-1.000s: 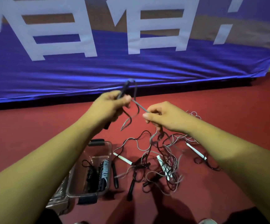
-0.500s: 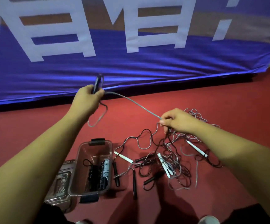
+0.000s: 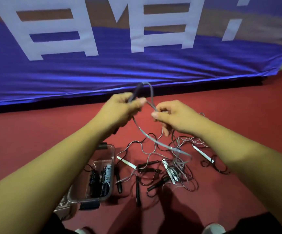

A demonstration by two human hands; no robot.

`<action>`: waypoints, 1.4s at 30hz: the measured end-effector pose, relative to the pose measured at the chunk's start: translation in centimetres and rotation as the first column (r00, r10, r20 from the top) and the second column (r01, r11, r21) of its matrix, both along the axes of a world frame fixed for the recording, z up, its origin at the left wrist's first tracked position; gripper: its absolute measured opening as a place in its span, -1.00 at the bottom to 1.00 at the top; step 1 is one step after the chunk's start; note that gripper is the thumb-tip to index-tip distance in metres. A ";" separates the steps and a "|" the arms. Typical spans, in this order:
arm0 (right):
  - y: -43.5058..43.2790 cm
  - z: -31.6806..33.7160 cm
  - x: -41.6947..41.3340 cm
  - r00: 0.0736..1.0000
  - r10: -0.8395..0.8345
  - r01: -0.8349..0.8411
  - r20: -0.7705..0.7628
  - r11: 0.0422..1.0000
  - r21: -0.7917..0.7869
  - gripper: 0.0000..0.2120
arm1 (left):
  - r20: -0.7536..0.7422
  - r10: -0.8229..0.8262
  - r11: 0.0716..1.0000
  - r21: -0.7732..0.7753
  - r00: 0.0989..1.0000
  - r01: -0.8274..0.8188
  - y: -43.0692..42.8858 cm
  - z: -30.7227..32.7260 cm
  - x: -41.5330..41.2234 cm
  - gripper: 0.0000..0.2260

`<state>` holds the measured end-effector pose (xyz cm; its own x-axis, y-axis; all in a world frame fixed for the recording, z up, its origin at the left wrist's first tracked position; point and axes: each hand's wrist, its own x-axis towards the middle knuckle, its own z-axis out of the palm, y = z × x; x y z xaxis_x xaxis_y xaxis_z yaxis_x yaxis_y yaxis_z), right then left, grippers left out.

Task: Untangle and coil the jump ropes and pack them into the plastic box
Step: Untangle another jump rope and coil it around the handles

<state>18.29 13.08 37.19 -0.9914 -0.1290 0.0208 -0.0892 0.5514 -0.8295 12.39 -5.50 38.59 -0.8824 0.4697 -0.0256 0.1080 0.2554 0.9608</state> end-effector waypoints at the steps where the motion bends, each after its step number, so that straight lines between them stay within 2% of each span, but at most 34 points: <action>1: 0.8 -1.0 0.0 0.998 0.009 -0.010 0.066 1.000 0.016 -0.78 | 0.052 0.082 0.988 0.127 0.995 -0.088 -0.3 0.6 -0.4 -0.75; 3: 3.1 -3.4 0.0 0.977 0.015 -0.048 0.215 0.988 0.150 -0.74 | 0.136 0.238 0.906 0.327 0.962 -0.270 -1.9 1.7 -1.9 -0.76; 5: 5.3 -5.1 0.3 0.943 -0.022 -0.056 0.332 0.973 0.225 -0.73 | 0.129 0.378 0.839 0.370 0.917 -0.398 -4.3 2.2 -3.7 -0.75; 7: 6.4 -5.7 0.5 0.931 -0.091 0.079 0.354 0.996 0.049 -0.75 | -0.010 0.438 0.883 0.191 0.899 -0.429 -6.1 1.3 -4.7 -0.74; 9: 5.8 -4.7 0.3 0.945 -0.145 0.182 0.293 0.978 -0.102 -0.76 | -0.063 0.339 0.933 -0.109 0.939 -0.344 -6.7 0.0 -4.6 -0.79; 11: 3.9 -3.0 -0.3 0.973 -0.141 0.152 0.183 0.988 -0.042 -0.74 | -0.102 0.236 0.885 -0.388 0.966 -0.257 -6.4 -0.9 -4.0 -0.90; 12: 2.8 -2.2 -0.6 0.987 -0.109 0.106 0.116 0.994 0.027 -0.74 | -0.192 0.203 0.831 -0.485 0.960 -0.273 -6.0 -1.3 -4.0 -0.90; 13: 1.7 -1.5 -0.6 0.996 -0.067 0.062 0.063 0.995 0.080 -0.74 | -0.308 0.193 0.794 -0.508 0.931 -0.333 -5.6 -1.4 -3.9 -0.86; 14: 0.8 -0.9 -0.6 0.999 -0.036 0.033 0.027 0.994 0.109 -0.75 | -0.392 0.198 0.803 -0.461 0.899 -0.378 -5.0 -1.3 -3.8 -0.83; 15: 0.0 -0.5 -0.6 1.000 -0.006 0.007 -0.010 0.993 0.120 -0.76 | -0.400 0.204 0.853 -0.376 0.894 -0.362 -4.3 -1.2 -3.5 -0.85; 17: -1.3 0.3 -0.6 0.997 0.029 -0.023 -0.068 0.996 0.084 -0.78 | -0.187 0.162 0.973 -0.136 0.969 -0.188 -2.6 -1.1 -2.3 -0.98; 19: -2.1 0.6 -0.8 0.998 0.016 -0.021 -0.060 0.996 -0.081 -0.76 | 0.013 0.031 0.999 0.016 0.999 -0.031 -1.3 -1.1 -0.8 -0.91; 21: -2.3 0.7 -1.0 0.999 -0.024 0.015 -0.041 0.976 -0.216 -0.73 | 0.138 -0.114 0.991 0.085 0.984 0.103 -0.8 -1.1 0.0 -0.91; 23: -2.0 0.5 -1.0 0.999 -0.042 0.033 -0.030 0.971 -0.237 -0.72 | 0.169 -0.169 0.985 0.067 0.971 0.160 -1.0 -1.0 -0.3 -0.85; 25: -0.9 -0.2 -0.9 0.999 -0.016 0.021 0.032 0.988 -0.154 -0.70 | 0.151 -0.074 0.995 0.081 0.986 0.063 -1.3 -0.6 -1.0 -0.81; 28: 1.7 -2.0 -0.4 0.983 -0.008 -0.016 0.184 0.992 0.126 -0.70 | 0.191 0.173 0.946 0.241 0.966 -0.217 -2.5 -0.3 -2.8 -0.77; 29: 2.6 -2.7 -0.3 0.972 -0.023 -0.006 0.232 0.992 0.123 -0.72 | 0.204 0.235 0.923 0.258 0.950 -0.284 -3.1 -0.5 -3.4 -0.76; 30: 3.5 -3.4 -0.1 0.957 -0.049 0.036 0.285 0.998 0.048 -0.74 | 0.190 0.282 0.919 0.226 0.940 -0.322 -3.7 -0.8 -3.9 -0.76; 32: 4.2 -4.0 0.2 0.927 -0.086 0.163 0.365 0.969 -0.185 -0.81 | 0.042 0.331 0.943 0.020 0.943 -0.332 -4.8 -1.6 -4.3 -0.78; 34: 4.2 -3.6 0.1 0.940 -0.121 0.211 0.320 0.941 -0.263 -0.85 | -0.203 0.240 0.904 -0.309 0.949 -0.294 -5.6 -2.3 -4.3 -0.85; 35: 3.8 -3.3 -0.1 0.954 -0.133 0.199 0.268 0.951 -0.238 -0.85 | -0.302 0.162 0.860 -0.424 0.939 -0.285 -5.7 -2.4 -4.1 -0.89; 36: 3.3 -2.8 -0.2 0.968 -0.127 0.169 0.218 0.968 -0.184 -0.84 | -0.350 0.108 0.843 -0.463 0.930 -0.272 -5.6 -2.4 -3.8 -0.91; 37: 2.5 -2.3 -0.3 0.977 -0.106 0.129 0.185 0.985 -0.113 -0.83 | -0.329 0.087 0.871 -0.434 0.940 -0.233 -5.2 -2.4 -3.4 -0.91; 39: 0.8 -1.5 -0.3 0.989 -0.044 0.046 0.140 0.999 -0.017 -0.82 | -0.126 0.076 0.962 -0.251 0.989 -0.106 -3.9 -2.1 -2.4 -0.84; 42: -0.7 -0.5 -0.7 0.998 -0.041 0.043 0.056 0.998 -0.034 -0.82 | 0.099 0.065 0.998 0.003 0.993 -0.066 -1.8 -1.3 -1.1 -0.82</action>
<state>17.59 12.42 36.67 -0.9957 -0.0872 -0.0300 -0.0202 0.5238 -0.8516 11.28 -7.26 37.34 -0.9046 0.4116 -0.1112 -0.0039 0.2529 0.9675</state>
